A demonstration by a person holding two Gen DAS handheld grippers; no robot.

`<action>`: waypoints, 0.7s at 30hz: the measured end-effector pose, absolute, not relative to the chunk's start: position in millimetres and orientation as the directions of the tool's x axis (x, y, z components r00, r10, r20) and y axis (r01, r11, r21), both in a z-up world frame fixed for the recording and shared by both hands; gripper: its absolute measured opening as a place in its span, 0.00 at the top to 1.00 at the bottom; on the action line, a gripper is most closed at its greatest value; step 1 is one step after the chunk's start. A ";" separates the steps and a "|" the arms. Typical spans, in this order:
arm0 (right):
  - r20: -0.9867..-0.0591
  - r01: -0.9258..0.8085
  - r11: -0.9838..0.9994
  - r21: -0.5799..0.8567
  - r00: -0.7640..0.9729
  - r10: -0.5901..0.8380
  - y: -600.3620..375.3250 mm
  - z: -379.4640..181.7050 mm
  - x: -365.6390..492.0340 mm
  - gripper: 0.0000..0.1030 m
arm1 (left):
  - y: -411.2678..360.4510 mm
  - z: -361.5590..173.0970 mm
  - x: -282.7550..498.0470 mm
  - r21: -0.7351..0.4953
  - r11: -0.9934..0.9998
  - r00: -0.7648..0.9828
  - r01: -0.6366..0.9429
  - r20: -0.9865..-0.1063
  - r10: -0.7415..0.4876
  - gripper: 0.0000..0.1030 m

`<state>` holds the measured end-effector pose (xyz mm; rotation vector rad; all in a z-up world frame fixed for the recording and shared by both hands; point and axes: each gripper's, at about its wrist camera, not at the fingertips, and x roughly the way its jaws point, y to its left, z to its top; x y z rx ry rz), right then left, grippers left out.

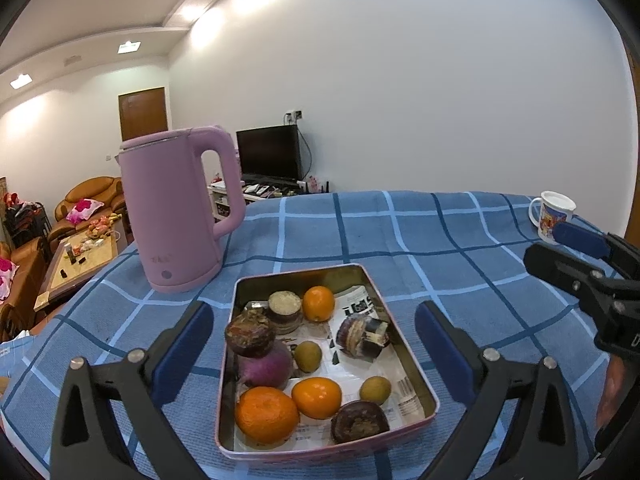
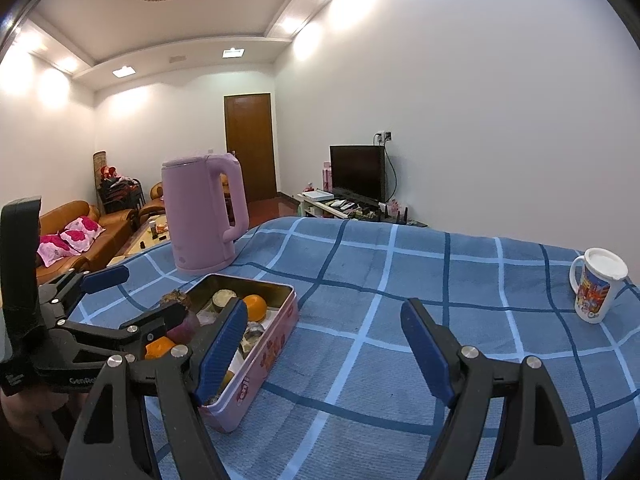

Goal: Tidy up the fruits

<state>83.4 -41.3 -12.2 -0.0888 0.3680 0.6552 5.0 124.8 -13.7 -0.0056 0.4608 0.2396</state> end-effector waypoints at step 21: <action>-0.339 -0.591 0.806 0.014 0.756 0.560 -55.9 -7.2 75.3 0.22 | 110.4 0.9 6.0 0.018 0.980 0.882 -0.197 -0.434 0.185 0.00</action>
